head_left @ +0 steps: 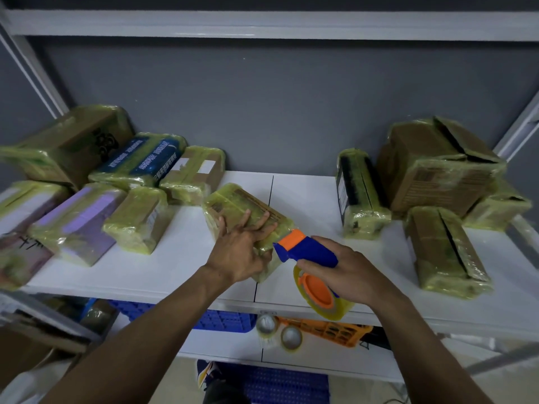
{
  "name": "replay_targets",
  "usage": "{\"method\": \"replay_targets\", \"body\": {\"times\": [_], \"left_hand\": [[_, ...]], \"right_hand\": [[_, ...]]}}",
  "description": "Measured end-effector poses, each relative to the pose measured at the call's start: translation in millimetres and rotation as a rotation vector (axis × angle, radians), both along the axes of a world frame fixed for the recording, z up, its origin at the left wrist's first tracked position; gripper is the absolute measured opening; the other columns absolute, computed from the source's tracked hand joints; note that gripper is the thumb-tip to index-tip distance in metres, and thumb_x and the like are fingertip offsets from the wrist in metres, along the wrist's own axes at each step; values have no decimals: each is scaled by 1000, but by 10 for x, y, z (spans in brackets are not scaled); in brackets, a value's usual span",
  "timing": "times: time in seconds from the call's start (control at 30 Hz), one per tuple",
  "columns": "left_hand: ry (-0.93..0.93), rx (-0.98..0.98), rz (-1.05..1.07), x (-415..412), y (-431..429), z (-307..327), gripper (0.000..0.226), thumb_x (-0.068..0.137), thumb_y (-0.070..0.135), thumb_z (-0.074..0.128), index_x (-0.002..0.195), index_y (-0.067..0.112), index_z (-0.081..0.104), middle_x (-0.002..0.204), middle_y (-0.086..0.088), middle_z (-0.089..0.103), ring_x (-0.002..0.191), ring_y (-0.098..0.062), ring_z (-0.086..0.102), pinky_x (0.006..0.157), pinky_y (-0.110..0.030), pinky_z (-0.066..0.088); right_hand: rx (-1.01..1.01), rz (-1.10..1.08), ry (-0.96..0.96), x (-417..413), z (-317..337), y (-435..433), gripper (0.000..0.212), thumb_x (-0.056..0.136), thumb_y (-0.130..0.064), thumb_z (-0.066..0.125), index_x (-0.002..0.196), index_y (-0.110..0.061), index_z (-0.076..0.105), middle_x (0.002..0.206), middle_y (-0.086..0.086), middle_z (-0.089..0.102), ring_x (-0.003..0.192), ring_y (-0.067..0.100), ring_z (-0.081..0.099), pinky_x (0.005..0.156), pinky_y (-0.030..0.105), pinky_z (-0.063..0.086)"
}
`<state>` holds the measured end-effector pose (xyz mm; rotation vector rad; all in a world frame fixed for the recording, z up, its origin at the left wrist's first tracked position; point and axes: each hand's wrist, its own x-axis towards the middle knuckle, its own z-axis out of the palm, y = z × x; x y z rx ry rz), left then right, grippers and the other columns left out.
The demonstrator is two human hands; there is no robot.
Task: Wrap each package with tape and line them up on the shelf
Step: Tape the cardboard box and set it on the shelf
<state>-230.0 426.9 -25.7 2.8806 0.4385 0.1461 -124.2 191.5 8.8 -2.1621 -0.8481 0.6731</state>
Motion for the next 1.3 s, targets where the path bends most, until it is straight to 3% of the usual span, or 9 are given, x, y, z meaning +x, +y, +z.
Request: {"method": "replay_targets", "body": {"times": [0.07, 0.17, 0.77, 0.83, 0.97, 1.17, 1.3], "left_hand": [[1, 12, -15, 10, 31, 8, 69, 94, 54, 53, 156, 49, 24, 165, 27, 10, 157, -16, 0, 121, -66, -4], [17, 25, -27, 10, 69, 30, 67, 94, 58, 51, 155, 51, 25, 164, 28, 11, 157, -14, 2, 122, -63, -2], [12, -40, -64, 14, 126, 58, 67, 92, 58, 60, 153, 49, 33, 164, 26, 16, 157, -15, 4, 121, -65, 0], [10, -56, -62, 6, 127, 74, 70, 88, 66, 56, 152, 50, 32, 163, 28, 15, 157, -13, 2, 122, -64, -2], [9, -40, -47, -7, 91, 78, 98, 68, 103, 24, 152, 52, 31, 161, 35, 11, 155, -6, -2, 124, -58, -3], [-77, -15, 131, 86, -140, 0, 113, 62, 106, 27, 155, 42, 33, 159, 33, 23, 156, -9, 3, 125, -55, -3], [-129, -37, 186, 124, -172, -44, 97, 71, 97, 36, 152, 43, 39, 156, 32, 33, 155, -8, 7, 126, -54, -1]], "right_hand": [[34, 17, 20, -16, -2, -54, 46, 77, -78, 61, 119, -61, 55, 97, -25, 72, 86, -4, 68, 84, 36, 59], [45, 4, 21, -36, -1, -98, 41, 76, -78, 60, 112, -59, 57, 91, -24, 71, 82, -4, 67, 79, 34, 58], [1, -12, 115, -199, -183, -563, 42, 84, -75, 63, 119, -53, 55, 98, -24, 70, 88, -1, 68, 81, 30, 55], [-3, -14, 119, -219, -229, -527, 41, 85, -73, 63, 119, -52, 54, 98, -21, 70, 89, 0, 68, 82, 30, 56], [-38, -10, 146, -246, -314, -414, 43, 84, -74, 63, 118, -50, 52, 100, -17, 70, 89, 3, 68, 77, 28, 54], [-114, 19, 139, -185, -350, -181, 46, 83, -77, 58, 118, -48, 49, 100, -16, 68, 88, 4, 66, 71, 26, 49], [-114, 23, 135, -139, -389, -59, 48, 77, -83, 54, 112, -51, 49, 97, -16, 68, 86, 4, 67, 71, 27, 50]]}}
